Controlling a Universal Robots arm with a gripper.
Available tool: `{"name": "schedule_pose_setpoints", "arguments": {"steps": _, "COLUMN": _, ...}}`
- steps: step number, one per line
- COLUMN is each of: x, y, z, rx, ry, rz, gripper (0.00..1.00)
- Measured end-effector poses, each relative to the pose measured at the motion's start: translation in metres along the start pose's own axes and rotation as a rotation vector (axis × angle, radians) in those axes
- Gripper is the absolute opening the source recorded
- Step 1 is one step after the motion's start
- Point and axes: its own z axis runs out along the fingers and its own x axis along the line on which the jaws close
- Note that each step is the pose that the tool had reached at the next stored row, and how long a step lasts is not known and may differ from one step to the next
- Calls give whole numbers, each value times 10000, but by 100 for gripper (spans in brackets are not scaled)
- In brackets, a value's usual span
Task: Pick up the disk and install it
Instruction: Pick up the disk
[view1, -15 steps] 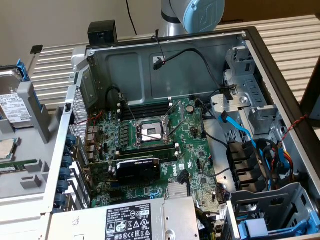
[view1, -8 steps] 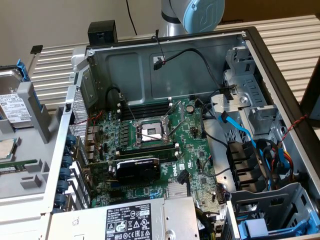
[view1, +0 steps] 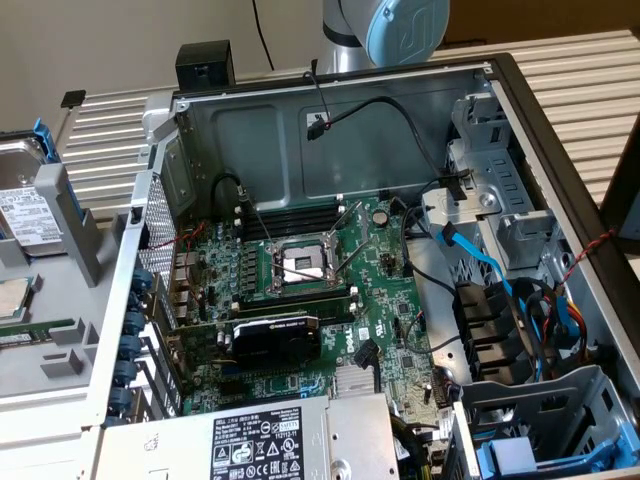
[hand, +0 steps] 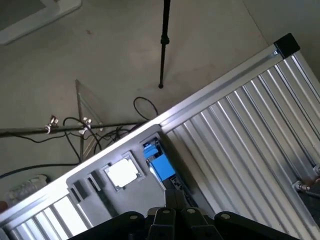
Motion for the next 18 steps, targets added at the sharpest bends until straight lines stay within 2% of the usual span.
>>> {"name": "schedule_pose_setpoints", "arguments": {"steps": 5, "x": 0, "y": 0, "z": 0, "rx": -5, "ry": 53, "rz": -909, "gripper": 11}}
{"name": "schedule_pose_setpoints", "arguments": {"steps": 9, "x": 0, "y": 0, "z": 0, "rx": 60, "ry": 216, "rz": -1550, "gripper": 11}}
{"name": "schedule_pose_setpoints", "arguments": {"steps": 12, "x": 0, "y": 0, "z": 1, "rx": 95, "ry": 314, "rz": -2067, "gripper": 11}}
{"name": "schedule_pose_setpoints", "arguments": {"steps": 18, "x": 0, "y": 0, "z": 0, "rx": 126, "ry": 424, "rz": -3154, "gripper": 11}}
